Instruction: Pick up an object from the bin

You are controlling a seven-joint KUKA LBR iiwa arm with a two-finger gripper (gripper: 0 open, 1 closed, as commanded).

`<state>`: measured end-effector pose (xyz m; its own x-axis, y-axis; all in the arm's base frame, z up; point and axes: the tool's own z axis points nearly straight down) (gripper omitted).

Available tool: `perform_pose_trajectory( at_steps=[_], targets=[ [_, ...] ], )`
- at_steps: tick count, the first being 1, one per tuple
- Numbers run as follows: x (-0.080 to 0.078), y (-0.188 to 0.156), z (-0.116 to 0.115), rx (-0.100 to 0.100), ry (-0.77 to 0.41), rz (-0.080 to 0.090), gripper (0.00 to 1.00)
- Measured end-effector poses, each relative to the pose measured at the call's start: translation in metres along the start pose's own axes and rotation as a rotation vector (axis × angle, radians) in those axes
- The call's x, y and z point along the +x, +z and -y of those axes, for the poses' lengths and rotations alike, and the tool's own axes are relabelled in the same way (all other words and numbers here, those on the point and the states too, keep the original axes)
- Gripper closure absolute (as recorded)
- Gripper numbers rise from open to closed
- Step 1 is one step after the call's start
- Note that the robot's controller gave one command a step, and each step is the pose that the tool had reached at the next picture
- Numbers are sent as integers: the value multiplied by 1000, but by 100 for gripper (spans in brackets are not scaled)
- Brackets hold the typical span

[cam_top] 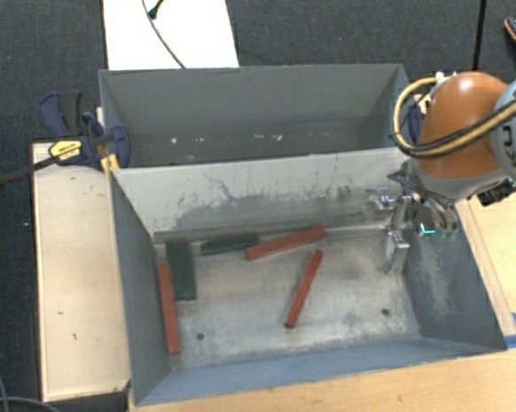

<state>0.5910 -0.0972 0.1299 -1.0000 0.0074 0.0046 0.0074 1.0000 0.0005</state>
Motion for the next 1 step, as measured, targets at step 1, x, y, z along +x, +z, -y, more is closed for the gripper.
perform_pose_trajectory(
  at_steps=[1],
  targets=[
    [8,62,-52,-1,-99,6,0]
  ],
)
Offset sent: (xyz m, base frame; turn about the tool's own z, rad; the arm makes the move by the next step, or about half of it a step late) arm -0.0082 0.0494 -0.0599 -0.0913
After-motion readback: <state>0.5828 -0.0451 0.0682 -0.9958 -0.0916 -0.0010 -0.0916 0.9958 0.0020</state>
